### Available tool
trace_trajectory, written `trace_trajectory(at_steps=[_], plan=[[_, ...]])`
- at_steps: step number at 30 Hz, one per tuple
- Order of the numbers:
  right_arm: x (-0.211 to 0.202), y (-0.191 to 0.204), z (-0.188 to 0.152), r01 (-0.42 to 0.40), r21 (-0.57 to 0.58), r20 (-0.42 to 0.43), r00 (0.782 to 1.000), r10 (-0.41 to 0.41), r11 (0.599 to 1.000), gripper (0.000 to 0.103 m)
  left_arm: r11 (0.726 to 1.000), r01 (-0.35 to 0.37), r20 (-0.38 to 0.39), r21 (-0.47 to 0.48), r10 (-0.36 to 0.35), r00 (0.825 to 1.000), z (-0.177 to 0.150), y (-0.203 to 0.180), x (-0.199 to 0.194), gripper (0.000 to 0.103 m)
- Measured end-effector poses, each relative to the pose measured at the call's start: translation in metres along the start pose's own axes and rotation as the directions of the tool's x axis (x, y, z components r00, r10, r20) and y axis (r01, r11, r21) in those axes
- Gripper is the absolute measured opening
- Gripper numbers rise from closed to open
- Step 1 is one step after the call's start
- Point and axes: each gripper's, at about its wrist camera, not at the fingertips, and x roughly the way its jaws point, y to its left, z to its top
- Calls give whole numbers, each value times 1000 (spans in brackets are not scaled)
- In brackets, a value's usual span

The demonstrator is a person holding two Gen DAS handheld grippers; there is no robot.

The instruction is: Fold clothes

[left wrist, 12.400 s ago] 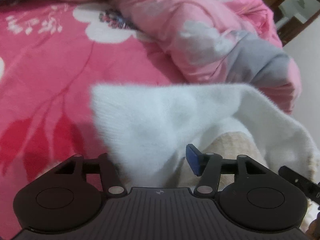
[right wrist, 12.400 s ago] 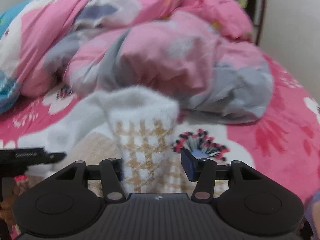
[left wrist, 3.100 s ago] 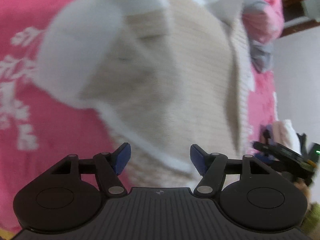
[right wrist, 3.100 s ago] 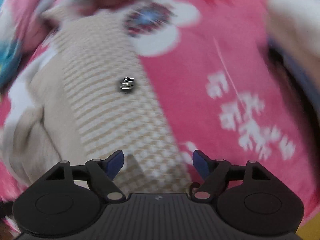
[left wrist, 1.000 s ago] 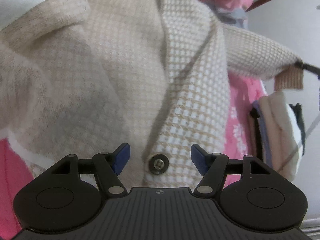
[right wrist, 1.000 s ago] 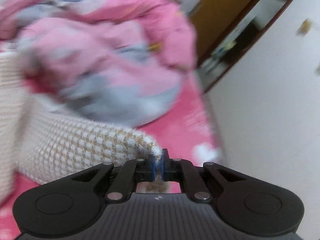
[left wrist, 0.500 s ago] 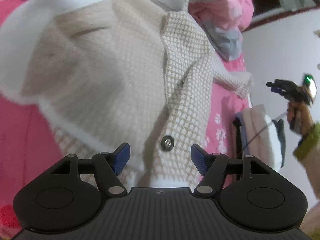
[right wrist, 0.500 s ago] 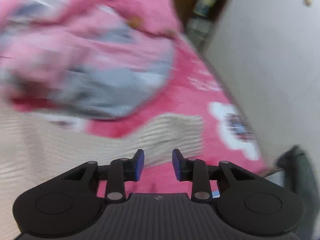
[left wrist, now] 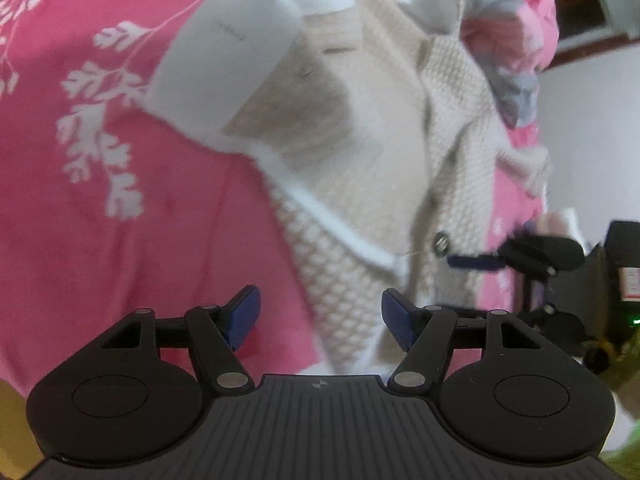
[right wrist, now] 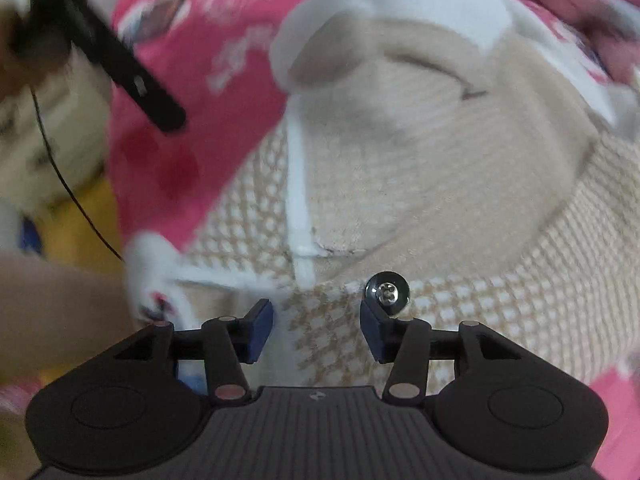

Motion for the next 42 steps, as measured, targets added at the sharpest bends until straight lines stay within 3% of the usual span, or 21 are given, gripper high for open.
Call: trace_trajectory(at_steps=[4, 6, 7, 9, 10, 12, 14, 16, 17, 19, 20, 22, 24, 27, 29, 32, 34, 35, 37, 40, 42], plan=[[16, 7, 4, 19, 40, -56, 998, -16, 999, 38, 998, -3, -36, 58, 5, 999, -1, 3, 8, 67], [10, 4, 4, 71, 98, -55, 996, -66, 993, 8, 997, 11, -52, 77, -7, 999, -2, 3, 11, 67], [3, -1, 2, 97, 153, -48, 995, -91, 983, 7, 996, 18, -60, 86, -13, 998, -2, 3, 13, 67], [-30, -21, -10, 140, 345, -5, 989, -148, 928, 4, 993, 28, -76, 115, -19, 997, -1, -1, 17, 67], [-49, -31, -24, 177, 454, -1, 980, -198, 873, 4, 991, 29, -83, 129, -18, 996, 0, -3, 19, 67], [-85, -52, -52, 237, 651, -15, 954, -300, 721, 3, 988, 36, -97, 149, -21, 995, 0, -6, 20, 67], [-115, -69, -100, 315, 813, -99, 903, -417, 490, 3, 986, 45, -108, 162, -28, 994, 0, -8, 21, 67], [-135, -84, -166, 368, 917, -254, 836, -486, 154, 3, 983, 55, -119, 173, -34, 992, 0, -9, 22, 67], [-136, -86, -196, 373, 928, -326, 821, -469, 8, 4, 982, 55, -125, 178, -33, 992, 0, -9, 23, 67], [-137, -90, -256, 354, 891, -444, 814, -374, -285, 6, 981, 52, -137, 187, -26, 990, -1, -9, 25, 67], [-136, -87, -272, 338, 870, -460, 819, -342, -359, 6, 980, 49, -141, 192, -21, 990, -1, -9, 25, 67], [-141, -78, -284, 304, 857, -452, 831, -325, -416, 7, 979, 40, -145, 198, -11, 989, -2, -7, 25, 67], [-147, -67, -270, 320, 883, -438, 826, -355, -345, 8, 981, 28, -150, 194, 2, 989, -3, -4, 26, 67], [-155, -50, -229, 325, 935, -353, 828, -435, -141, 9, 983, 13, -149, 182, 15, 989, -4, -1, 27, 67], [-146, -39, -185, 283, 952, -208, 875, -437, 114, 16, 986, 11, -139, 168, 12, 990, -5, 1, 26, 67], [-110, -25, -103, 193, 833, 10, 932, -361, 519, 24, 991, -1, -120, 136, 17, 993, -9, 6, 24, 67], [-84, -14, -50, 120, 684, 137, 948, -289, 719, 25, 994, -18, -106, 112, 30, 994, -12, 11, 22, 67], [-72, -8, -25, 73, 619, 198, 949, -245, 782, 26, 994, -26, -98, 103, 36, 995, -15, 13, 19, 67], [-49, 0, 15, -8, 535, 268, 950, -161, 845, 30, 995, -46, -82, 88, 53, 995, -21, 19, 13, 67], [-18, 14, 71, -59, 416, 334, 938, -92, 908, 48, 995, -75, -67, 63, 79, 995, -34, 31, 3, 67], [3, 25, 106, -32, 343, 356, 929, -98, 939, 49, 996, -87, -59, 29, 88, 994, -43, 41, -3, 67]])
